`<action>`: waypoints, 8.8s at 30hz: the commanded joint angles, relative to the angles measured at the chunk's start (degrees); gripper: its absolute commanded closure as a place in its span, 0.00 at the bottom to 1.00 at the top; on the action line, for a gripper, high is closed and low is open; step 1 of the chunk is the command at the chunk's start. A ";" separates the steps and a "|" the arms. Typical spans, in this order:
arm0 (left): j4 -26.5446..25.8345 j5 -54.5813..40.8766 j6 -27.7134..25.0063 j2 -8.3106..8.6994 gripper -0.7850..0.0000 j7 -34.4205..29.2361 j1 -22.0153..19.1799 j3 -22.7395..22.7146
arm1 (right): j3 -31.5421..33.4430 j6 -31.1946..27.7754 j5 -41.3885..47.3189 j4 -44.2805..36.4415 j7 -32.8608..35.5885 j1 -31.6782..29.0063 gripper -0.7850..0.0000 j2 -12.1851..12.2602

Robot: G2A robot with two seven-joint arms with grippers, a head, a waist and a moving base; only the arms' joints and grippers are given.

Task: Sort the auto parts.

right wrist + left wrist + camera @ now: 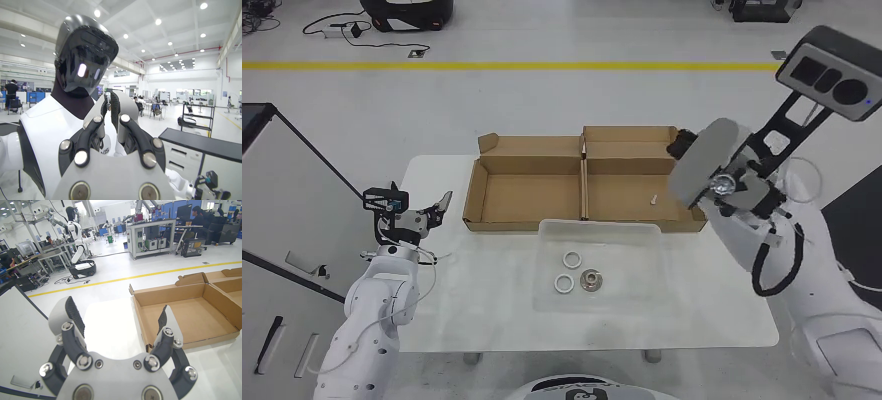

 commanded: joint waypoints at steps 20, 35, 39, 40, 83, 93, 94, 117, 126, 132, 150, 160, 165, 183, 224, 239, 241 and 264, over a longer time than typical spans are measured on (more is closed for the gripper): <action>0.00 0.00 0.00 0.00 0.00 0.00 0.00 0.00 | 3.43 11.99 -15.01 -1.59 4.76 -1.33 1.00 -1.32; 0.00 0.00 0.00 0.00 0.00 0.00 0.00 0.00 | 3.46 13.41 -12.91 -2.65 1.90 -3.53 1.00 -2.18; 0.00 0.00 0.00 0.00 0.00 0.00 0.00 0.00 | 3.57 11.78 -11.67 -3.21 -1.73 -5.12 1.00 -2.66; 0.00 0.00 0.00 0.00 0.00 0.00 0.00 0.00 | 3.55 11.35 -11.48 -3.36 -2.50 -5.45 1.00 -2.78; 0.00 0.00 0.00 0.00 0.00 0.00 0.00 0.00 | 3.45 7.10 -16.06 -3.64 -7.12 -6.01 1.00 -6.42; 0.00 0.00 0.00 0.00 0.00 0.00 0.00 0.00 | 3.45 7.10 -16.06 -3.64 -7.12 -6.01 1.00 -6.42; 0.00 0.00 0.00 0.00 0.00 0.00 0.00 0.00 | 3.45 7.10 -16.06 -3.64 -7.12 -6.01 1.00 -6.42; 0.00 0.00 0.00 0.00 0.00 0.00 0.00 0.00 | 16.81 15.57 -22.76 0.31 0.22 -11.84 1.00 -4.20; 0.00 0.00 0.00 0.00 0.00 0.00 0.00 0.00 | 29.02 22.80 -29.81 6.24 12.66 -12.98 1.00 -1.72; 0.00 0.00 0.00 0.00 0.00 0.00 0.00 0.00 | 26.23 23.42 -34.93 13.94 17.96 -4.24 1.00 -1.37; 0.00 0.00 0.00 0.00 0.00 0.00 0.00 0.00 | -1.88 15.23 -73.64 38.46 22.66 28.18 1.00 -4.57; 0.00 0.00 0.00 0.00 0.00 0.00 0.00 0.00 | -11.13 12.86 -86.26 46.28 20.29 30.68 1.00 -5.20; 0.00 0.00 0.00 0.00 0.00 0.00 0.00 0.00 | -14.72 12.15 -90.19 49.99 19.57 30.27 1.00 -5.70; 0.00 0.00 0.00 0.00 0.00 0.00 0.00 0.00 | -26.64 10.62 -96.87 62.75 16.90 27.69 1.00 -10.20; 0.00 0.00 0.00 0.00 0.00 0.00 0.00 0.00 | -36.77 11.05 -105.99 88.74 6.20 26.76 1.00 -21.47; 0.00 0.00 0.00 0.00 0.00 0.00 0.00 0.00 | -36.99 10.58 -106.91 92.40 5.19 26.25 1.00 -23.30; 0.00 0.00 0.00 0.00 0.00 0.00 0.00 0.00 | -36.93 10.61 -106.89 92.80 5.11 26.21 1.00 -23.49; 0.00 0.00 0.00 0.00 0.00 0.00 0.00 0.00 | -35.35 10.68 -107.44 94.94 -0.92 28.04 0.58 -24.03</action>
